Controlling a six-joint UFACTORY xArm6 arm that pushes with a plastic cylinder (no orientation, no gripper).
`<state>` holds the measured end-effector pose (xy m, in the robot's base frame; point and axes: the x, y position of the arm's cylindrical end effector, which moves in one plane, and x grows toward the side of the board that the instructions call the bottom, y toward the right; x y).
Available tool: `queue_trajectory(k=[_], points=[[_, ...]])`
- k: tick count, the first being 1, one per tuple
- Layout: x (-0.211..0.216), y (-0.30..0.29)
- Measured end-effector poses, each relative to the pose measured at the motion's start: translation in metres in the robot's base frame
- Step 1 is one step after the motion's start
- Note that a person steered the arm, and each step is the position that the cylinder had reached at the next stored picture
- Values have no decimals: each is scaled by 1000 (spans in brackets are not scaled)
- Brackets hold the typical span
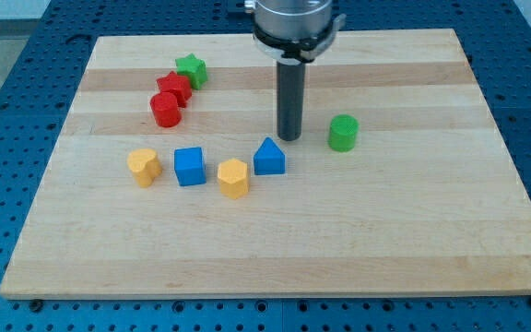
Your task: Move green circle towards top center
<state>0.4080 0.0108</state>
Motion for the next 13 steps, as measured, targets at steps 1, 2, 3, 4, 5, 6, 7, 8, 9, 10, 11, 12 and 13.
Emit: queue_trajectory(k=[1, 2, 3, 4, 5, 6, 7, 8, 9, 10, 11, 12, 13], points=[[29, 3], [55, 23], [56, 57], [28, 58], [6, 71], [21, 102], [-3, 120], [-35, 93], [-68, 42], [-95, 14], [-106, 13], [-111, 13], [-99, 32]])
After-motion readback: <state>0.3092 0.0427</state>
